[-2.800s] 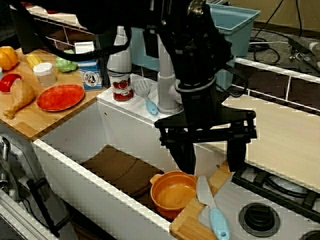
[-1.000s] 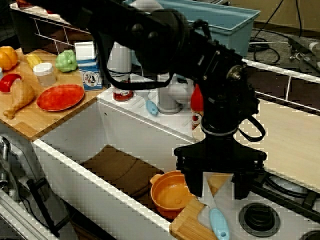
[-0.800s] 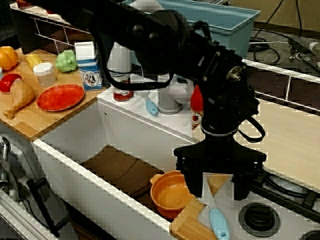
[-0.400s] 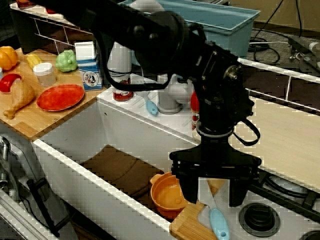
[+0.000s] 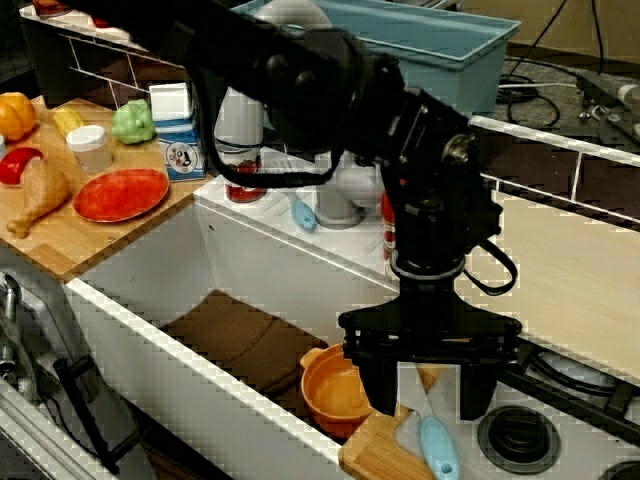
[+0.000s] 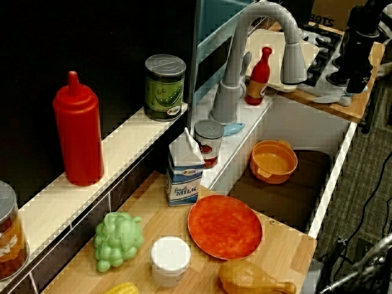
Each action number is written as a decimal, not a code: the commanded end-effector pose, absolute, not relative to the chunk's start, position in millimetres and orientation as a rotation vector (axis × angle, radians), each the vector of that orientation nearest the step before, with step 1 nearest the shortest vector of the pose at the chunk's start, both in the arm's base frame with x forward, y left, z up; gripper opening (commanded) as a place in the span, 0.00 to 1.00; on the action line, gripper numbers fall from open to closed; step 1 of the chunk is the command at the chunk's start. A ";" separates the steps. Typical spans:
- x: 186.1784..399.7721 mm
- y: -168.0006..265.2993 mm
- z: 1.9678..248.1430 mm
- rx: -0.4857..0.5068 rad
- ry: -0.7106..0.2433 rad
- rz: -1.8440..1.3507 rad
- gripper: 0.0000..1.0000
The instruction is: Put knife on cutting board
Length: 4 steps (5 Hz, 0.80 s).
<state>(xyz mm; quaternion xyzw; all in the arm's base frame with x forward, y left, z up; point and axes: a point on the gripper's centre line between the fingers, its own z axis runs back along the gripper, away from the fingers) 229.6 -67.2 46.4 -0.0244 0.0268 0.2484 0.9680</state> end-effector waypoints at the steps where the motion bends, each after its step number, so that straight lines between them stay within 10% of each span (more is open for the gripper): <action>1: 235.5 -60.2 46.3 -0.070 -0.010 0.553 1.00; 4: 246.9 -60.5 28.9 -0.087 -0.023 0.632 1.00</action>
